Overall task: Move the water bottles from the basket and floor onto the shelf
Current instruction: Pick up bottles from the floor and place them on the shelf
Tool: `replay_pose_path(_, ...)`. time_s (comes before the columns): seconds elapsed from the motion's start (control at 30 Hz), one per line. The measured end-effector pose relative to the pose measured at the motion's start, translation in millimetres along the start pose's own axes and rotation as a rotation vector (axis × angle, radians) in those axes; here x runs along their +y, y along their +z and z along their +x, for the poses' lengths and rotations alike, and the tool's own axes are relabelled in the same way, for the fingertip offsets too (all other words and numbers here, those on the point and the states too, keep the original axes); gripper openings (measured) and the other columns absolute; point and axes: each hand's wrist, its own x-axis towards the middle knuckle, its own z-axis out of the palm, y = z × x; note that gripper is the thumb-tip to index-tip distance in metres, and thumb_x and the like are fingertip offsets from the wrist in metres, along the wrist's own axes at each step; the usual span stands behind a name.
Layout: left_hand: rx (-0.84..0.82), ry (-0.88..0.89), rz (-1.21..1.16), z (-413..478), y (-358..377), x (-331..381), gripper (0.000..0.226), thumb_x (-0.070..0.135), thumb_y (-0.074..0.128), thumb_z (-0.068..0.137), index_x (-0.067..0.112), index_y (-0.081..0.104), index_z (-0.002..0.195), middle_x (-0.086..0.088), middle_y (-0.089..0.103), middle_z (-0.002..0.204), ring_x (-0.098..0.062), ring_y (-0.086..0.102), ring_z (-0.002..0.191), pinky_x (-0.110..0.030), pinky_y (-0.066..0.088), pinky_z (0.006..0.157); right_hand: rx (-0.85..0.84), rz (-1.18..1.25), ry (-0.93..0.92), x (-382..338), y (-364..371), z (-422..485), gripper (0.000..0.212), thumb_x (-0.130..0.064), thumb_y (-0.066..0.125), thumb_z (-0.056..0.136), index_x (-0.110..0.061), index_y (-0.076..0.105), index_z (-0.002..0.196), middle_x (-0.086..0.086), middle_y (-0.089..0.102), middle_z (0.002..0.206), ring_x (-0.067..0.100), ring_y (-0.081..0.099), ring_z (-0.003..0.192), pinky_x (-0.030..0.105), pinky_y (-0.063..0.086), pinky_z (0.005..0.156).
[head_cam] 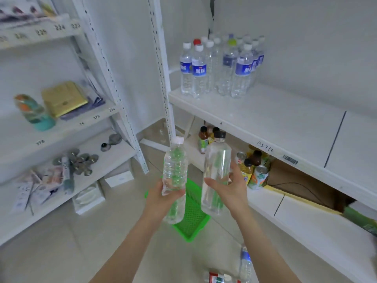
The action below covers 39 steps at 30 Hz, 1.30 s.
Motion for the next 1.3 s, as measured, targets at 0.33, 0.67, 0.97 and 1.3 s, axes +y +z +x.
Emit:
replay_pose_path(0.33, -0.103, 0.126, -0.009, 56, -55, 65, 0.045, 0.031, 0.083, 0.071, 0.036, 0.064, 0.111, 0.016, 0.073, 0.100, -0.008, 0.068, 0.096, -0.035, 0.053, 0.086, 0.045, -0.004, -0.128, -68, 48, 26, 0.065, -0.023, 0.089, 0.063, -0.033, 0.052, 0.116, -0.011, 0.065, 0.100, 0.007, 0.064, 0.090, 0.020, 0.047, 0.067)
replay_pose_path(0.67, -0.224, 0.207, -0.046, 166, -28, 139, 0.041, 0.021, 0.084, 0.069, 0.029, 0.067, 0.105, 0.008, 0.074, 0.100, -0.011, 0.069, 0.096, -0.025, 0.050, 0.074, 0.161, 0.039, -0.160, -108, 57, 129, 0.065, -0.039, 0.086, 0.050, -0.051, 0.052, 0.105, 0.000, 0.069, 0.096, 0.017, 0.069, 0.087, 0.048, 0.057, 0.082)
replay_pose_path(0.97, -0.395, 0.218, -0.073, 278, 5, 186, 0.045, 0.028, 0.082, 0.065, 0.033, 0.066, 0.106, 0.009, 0.073, 0.102, -0.013, 0.069, 0.097, -0.032, 0.055, 0.082, 0.303, 0.041, -0.179, -136, 60, 221, 0.067, -0.019, 0.089, 0.063, -0.037, 0.052, 0.115, 0.002, 0.070, 0.100, 0.017, 0.069, 0.089, 0.042, 0.058, 0.082)
replay_pose_path(1.3, -0.610, 0.223, -0.024, 378, 60, 208, 0.053, 0.021, 0.085, 0.061, 0.029, 0.067, 0.110, 0.010, 0.074, 0.104, -0.012, 0.068, 0.102, -0.034, 0.052, 0.093, 0.471, 0.103, -0.132, -141, 53, 287, 0.070, -0.013, 0.088, 0.065, -0.028, 0.050, 0.122, 0.002, 0.066, 0.102, 0.016, 0.067, 0.089, 0.031, 0.055, 0.076)
